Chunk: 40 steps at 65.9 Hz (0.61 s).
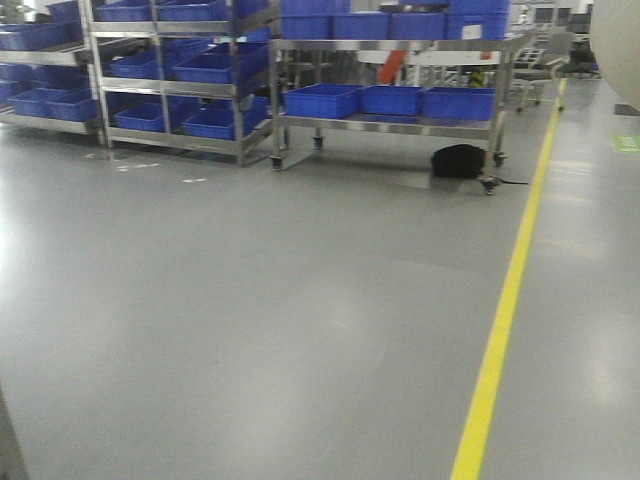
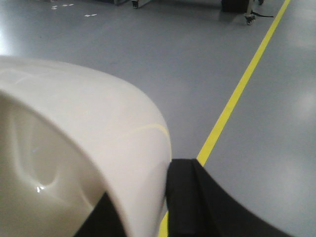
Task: Move white bin to right shelf second layer
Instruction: 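Drive the base forward along the yellow floor line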
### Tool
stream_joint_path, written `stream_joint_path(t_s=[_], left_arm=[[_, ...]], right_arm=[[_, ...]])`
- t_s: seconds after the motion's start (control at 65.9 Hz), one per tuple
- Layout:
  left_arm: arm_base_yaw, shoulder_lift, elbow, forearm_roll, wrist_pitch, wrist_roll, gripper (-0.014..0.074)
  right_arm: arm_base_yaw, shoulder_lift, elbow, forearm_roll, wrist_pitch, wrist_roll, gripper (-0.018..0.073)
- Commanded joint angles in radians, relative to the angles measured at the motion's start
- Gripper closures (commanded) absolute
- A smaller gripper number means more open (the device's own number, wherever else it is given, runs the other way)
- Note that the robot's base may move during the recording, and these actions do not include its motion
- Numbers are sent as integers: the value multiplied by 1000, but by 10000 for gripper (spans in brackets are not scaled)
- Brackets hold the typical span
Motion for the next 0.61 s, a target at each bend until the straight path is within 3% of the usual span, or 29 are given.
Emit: stream_joint_path(t_s=[0.0, 0.592], left_arm=[[-2, -13, 33, -5, -87, -7, 512], [-2, -13, 33, -5, -87, -7, 512]], right_arm=[[-6, 1, -31, -3, -98, -3, 536], [-6, 3, -31, -3, -91, -3, 536]])
